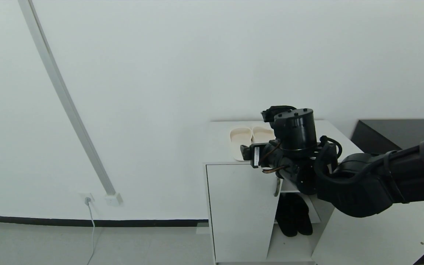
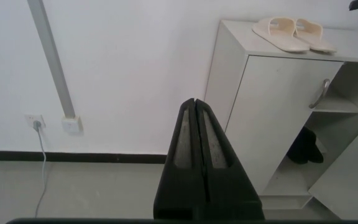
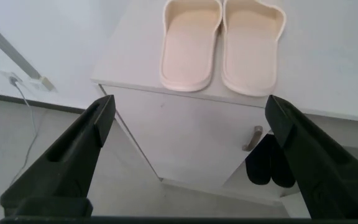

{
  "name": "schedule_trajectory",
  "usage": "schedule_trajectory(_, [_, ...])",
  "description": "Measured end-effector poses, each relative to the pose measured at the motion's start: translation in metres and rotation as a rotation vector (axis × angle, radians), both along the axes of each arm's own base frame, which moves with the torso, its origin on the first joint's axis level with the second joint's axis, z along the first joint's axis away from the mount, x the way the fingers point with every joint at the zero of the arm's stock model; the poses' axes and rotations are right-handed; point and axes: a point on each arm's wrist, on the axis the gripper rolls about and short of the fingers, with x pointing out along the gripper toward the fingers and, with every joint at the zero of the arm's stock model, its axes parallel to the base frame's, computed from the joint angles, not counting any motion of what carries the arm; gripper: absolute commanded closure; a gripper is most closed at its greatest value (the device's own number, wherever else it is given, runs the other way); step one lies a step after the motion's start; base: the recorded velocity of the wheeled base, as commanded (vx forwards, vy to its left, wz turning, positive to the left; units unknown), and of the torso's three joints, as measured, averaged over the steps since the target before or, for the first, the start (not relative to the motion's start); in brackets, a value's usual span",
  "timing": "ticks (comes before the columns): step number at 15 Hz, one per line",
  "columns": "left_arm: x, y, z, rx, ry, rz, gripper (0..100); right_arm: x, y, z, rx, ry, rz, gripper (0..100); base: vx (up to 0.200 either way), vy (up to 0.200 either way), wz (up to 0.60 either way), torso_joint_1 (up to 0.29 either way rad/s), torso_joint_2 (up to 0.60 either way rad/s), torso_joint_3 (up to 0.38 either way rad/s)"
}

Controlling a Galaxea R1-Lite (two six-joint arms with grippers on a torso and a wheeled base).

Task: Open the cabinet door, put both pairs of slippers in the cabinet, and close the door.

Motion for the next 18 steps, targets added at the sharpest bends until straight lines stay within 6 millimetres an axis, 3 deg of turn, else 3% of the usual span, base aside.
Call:
schedule_trajectory(6, [0.000,0.000,0.000,0.000,0.000,0.000,100,0.003,0.000,-0.003,0.013,-0.008,-0.008,0,0.200,0.000,0.00,0.006,0.00,0.006])
schedule_trajectory(10, [0.000,0.000,0.000,0.000,0.000,0.000,100,0.008,0.001,-0.024,0.005,-0.007,-0.015,0,0.200,0.000,0.00,0.000,0.00,0.004])
schedule_trajectory(18, [0.000,0.000,0.000,-0.003,0.000,0.003,100,0.027,0.006,-0.072,-0.021,0.026,-0.037,0,0.000,0.000,0.00,0.000,0.00,0.000])
